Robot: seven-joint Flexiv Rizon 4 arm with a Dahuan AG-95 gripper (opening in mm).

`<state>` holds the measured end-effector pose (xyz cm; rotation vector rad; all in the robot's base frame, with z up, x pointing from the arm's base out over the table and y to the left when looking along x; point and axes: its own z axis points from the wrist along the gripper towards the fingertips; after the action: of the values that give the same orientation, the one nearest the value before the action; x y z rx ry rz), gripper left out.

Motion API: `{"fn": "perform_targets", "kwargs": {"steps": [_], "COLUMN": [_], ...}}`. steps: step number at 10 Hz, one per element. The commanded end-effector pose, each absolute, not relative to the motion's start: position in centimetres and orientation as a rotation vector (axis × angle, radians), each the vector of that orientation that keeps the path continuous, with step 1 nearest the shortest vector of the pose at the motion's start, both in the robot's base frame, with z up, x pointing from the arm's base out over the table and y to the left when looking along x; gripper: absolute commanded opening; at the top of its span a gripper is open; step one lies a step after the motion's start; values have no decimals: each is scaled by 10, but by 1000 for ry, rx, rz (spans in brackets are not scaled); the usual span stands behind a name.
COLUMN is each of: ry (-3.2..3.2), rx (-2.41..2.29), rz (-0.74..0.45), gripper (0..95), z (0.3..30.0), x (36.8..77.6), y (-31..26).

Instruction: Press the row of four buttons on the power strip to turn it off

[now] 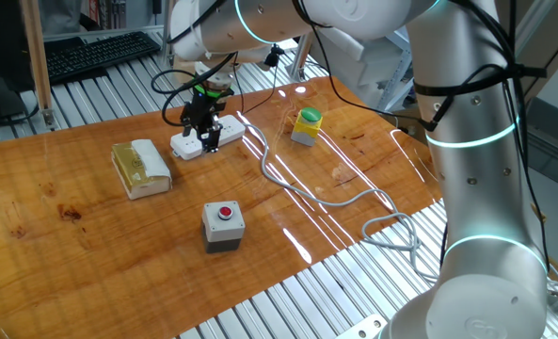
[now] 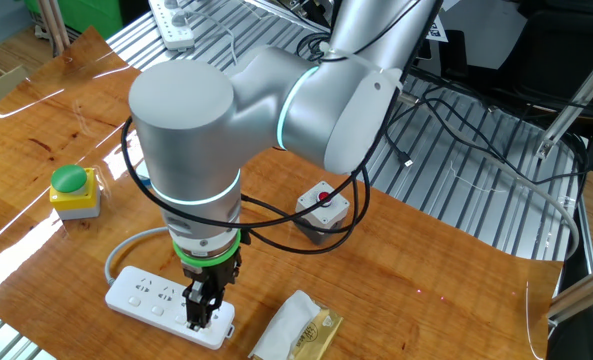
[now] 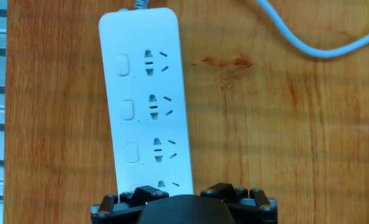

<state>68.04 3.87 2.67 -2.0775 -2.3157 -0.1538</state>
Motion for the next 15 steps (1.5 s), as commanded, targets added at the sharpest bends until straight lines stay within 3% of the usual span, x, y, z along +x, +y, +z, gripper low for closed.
{"fn": "perform_targets", "kwargs": {"steps": [1, 10, 15], "ry": [-2315, -2313, -2317], "rx": [-2079, -2099, -2054], "rz": [-155, -195, -110], "gripper": [760, 760, 760], "z": [26, 11, 27], "x": [681, 683, 686], "y": [39, 40, 45]}}
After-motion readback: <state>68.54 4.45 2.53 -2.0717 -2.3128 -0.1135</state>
